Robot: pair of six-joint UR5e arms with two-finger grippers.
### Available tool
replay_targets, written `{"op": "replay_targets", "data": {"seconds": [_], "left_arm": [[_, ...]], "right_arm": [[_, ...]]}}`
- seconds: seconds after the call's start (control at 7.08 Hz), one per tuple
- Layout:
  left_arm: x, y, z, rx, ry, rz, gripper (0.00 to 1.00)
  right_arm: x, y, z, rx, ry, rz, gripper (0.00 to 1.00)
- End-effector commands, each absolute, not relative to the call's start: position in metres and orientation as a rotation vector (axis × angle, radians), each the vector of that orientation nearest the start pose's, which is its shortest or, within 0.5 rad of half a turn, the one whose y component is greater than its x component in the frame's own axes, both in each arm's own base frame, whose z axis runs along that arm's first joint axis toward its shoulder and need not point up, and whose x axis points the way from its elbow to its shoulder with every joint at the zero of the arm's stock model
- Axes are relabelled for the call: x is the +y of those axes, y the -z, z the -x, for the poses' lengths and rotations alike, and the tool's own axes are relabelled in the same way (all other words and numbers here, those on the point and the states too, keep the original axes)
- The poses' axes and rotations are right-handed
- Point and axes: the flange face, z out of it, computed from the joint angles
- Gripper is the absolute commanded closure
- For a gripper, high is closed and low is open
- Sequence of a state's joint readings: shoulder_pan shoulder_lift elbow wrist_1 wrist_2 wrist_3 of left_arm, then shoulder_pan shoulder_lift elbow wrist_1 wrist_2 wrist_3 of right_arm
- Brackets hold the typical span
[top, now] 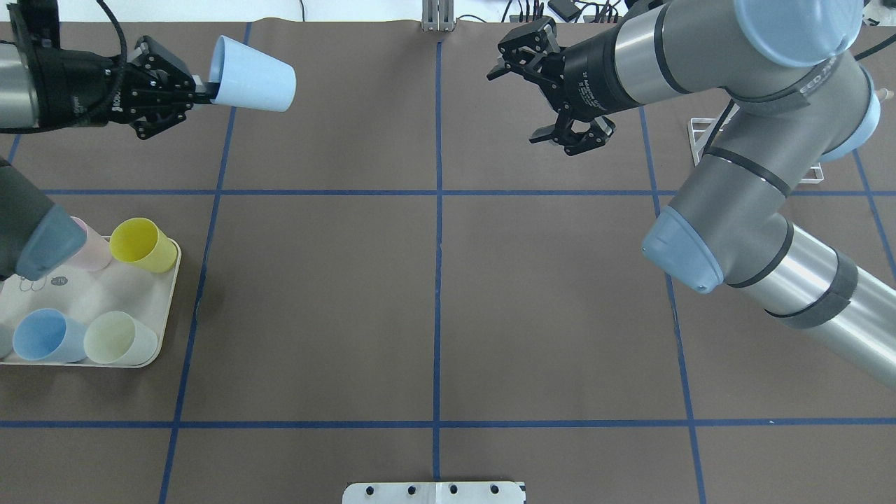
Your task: Transfer IKEA cup to right arm and place on rack
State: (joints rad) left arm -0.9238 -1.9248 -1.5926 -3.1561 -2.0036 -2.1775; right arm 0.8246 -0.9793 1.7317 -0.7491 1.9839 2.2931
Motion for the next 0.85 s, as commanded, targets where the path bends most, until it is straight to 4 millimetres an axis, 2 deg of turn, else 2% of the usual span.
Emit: {"op": "replay_targets", "data": {"seconds": [0.0, 0.14, 0.28, 0.42, 0.57, 0.71], "left_arm": [[-0.499, -0.302, -0.272, 2.153, 0.553, 0.075, 1.00], [-0.499, -0.312, -0.273, 2.225, 0.530, 0.128, 1.00], [-0.502, -0.299, -0.289, 2.251, 0.512, 0.160, 1.00], [-0.510, -0.277, -0.309, 2.265, 0.486, 0.176, 1.00], [-0.508, -0.267, -0.322, 2.273, 0.465, 0.195, 1.00], [-0.510, -0.255, -0.325, 2.291, 0.456, 0.195, 1.00]], "right_arm": [[-0.513, -0.150, 0.353, -1.797, -0.940, 0.384, 0.00], [-0.512, -0.138, 0.353, -1.820, -0.936, 0.396, 0.00], [-0.510, -0.122, 0.354, -1.847, -0.927, 0.412, 0.00], [-0.503, -0.115, 0.363, -1.855, -0.912, 0.423, 0.00], [-0.496, -0.105, 0.371, -1.874, -0.905, 0.425, 0.00], [-0.491, -0.101, 0.379, -1.883, -0.904, 0.428, 0.00]]}}
